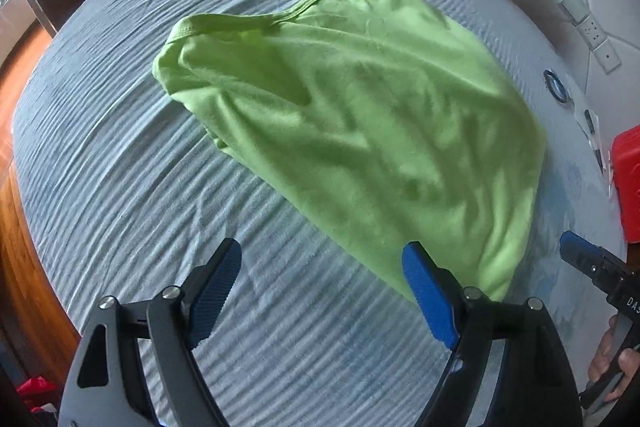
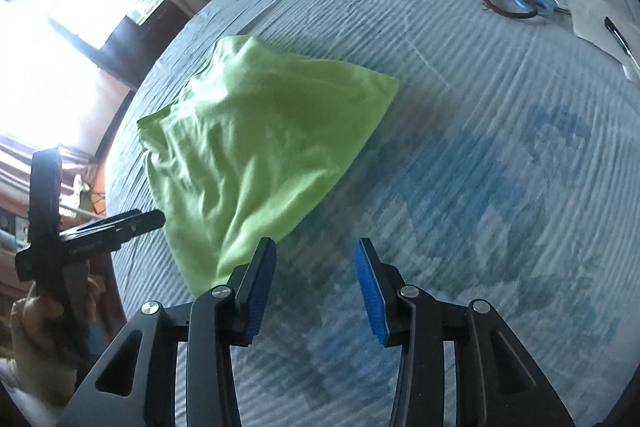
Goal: Fold clothes
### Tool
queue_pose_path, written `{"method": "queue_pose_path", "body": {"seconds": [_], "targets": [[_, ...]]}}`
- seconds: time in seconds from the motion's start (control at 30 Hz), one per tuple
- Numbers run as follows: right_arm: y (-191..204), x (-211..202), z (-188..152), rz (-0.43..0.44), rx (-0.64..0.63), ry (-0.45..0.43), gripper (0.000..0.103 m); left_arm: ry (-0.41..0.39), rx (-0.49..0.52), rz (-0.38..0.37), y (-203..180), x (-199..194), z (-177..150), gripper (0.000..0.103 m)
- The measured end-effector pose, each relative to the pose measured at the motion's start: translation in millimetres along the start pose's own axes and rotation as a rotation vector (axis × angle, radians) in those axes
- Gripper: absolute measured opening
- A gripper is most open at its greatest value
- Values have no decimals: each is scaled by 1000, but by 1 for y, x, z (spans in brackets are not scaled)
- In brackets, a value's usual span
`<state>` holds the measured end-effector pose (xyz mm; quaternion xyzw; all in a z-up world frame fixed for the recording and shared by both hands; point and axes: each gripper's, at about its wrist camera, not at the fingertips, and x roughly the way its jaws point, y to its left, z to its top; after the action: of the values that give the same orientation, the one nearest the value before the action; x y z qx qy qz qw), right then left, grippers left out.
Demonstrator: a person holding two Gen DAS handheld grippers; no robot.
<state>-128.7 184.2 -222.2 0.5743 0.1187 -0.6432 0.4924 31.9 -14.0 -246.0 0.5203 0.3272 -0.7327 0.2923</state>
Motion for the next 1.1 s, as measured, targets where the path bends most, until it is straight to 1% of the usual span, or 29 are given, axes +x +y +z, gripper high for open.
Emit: {"method": "queue_pose_path", "body": {"seconds": [0.23, 0.3, 0.37, 0.4, 0.43, 0.47, 0.5, 0.53, 0.6, 0.67, 0.7, 0.77, 0.8, 0.83, 0.9, 0.93, 0.97, 1.1], "targets": [[3, 9, 2, -11, -19, 26, 41, 0, 2, -9, -5, -2, 0, 83], [0, 8, 4, -15, -26, 26, 42, -5, -9, -17, -16, -5, -5, 83], [-2, 5, 7, -18, -68, 22, 44, -7, -15, -29, -30, -7, -12, 83], [-3, 4, 9, -20, -88, 20, 48, -11, -8, -29, -40, -7, -16, 83], [-4, 2, 10, -22, -109, 19, 57, -16, 0, -28, -50, -8, -20, 83], [-5, 1, 12, -23, -131, 17, 63, -21, 8, -27, -61, -8, -25, 83], [-6, -1, 15, -25, -166, 11, 71, -26, 16, -26, -71, -8, -29, 83], [-7, -4, 17, -28, -201, 6, 72, -31, 10, -13, -77, -7, -31, 83], [-10, -8, 23, -35, -273, -10, 72, -44, -25, 24, -89, -4, -40, 83], [-15, -10, 31, -46, -332, -18, 72, -38, -46, 54, -100, -1, -47, 83], [-16, -9, 34, -43, -351, -13, 72, -35, -56, 69, -105, 1, -51, 83], [-19, -6, 41, -38, -390, -2, 71, -54, -67, 92, -115, 4, -53, 83], [-21, -5, 44, -35, -409, 4, 65, -65, -73, 104, -121, 5, -54, 83], [-22, -4, 47, -33, -428, 9, 61, -69, -83, 109, -123, 8, -54, 83], [-26, -1, 54, -27, -467, 21, 55, -53, -105, 131, -130, 20, -53, 83], [-27, 0, 57, -25, -486, 26, 55, -49, -107, 136, -132, 23, -52, 85], [-29, 1, 60, -22, -505, 32, 55, -45, -109, 139, -134, 27, -52, 103], [-34, 4, 72, 9, -530, 24, 55, -57, -106, 161, -139, 30, -54, 103]]}}
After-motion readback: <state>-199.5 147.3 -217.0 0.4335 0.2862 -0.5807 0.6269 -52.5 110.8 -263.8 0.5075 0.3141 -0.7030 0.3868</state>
